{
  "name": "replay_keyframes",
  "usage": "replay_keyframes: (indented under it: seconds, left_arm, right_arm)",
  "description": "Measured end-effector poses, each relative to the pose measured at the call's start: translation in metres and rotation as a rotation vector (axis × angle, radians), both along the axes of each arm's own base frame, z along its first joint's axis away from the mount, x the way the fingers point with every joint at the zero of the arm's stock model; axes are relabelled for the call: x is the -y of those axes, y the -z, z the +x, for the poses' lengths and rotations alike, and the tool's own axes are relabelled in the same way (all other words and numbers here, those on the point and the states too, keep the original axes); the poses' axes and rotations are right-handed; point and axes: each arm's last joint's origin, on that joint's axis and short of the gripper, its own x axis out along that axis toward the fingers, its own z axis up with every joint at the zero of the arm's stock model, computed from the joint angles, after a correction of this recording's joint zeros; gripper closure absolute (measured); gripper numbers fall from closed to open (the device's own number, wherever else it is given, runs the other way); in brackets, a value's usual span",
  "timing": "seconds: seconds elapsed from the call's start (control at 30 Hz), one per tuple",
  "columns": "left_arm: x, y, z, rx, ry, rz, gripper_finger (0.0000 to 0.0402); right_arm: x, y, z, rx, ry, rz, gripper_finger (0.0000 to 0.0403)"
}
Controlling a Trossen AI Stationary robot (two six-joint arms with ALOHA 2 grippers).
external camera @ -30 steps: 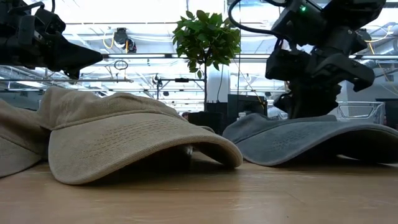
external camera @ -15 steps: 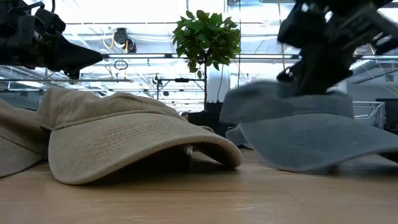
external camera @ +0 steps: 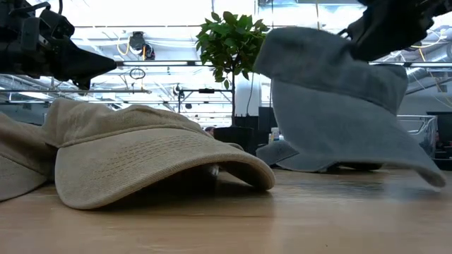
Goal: Pick & Place hat
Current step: Put the bottom blue cap into the right transparent bin
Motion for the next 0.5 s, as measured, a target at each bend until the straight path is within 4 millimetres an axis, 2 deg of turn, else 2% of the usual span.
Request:
replay_keyframes:
  seconds: [0.5]
  left_arm:
    - [0.0,-0.0001,0.0,0.001,0.0,0.0,0.0334]
  right_arm:
    - [-0.0026,-0.0065,-0.0071,0.027,-0.004,-0.01,0.0403]
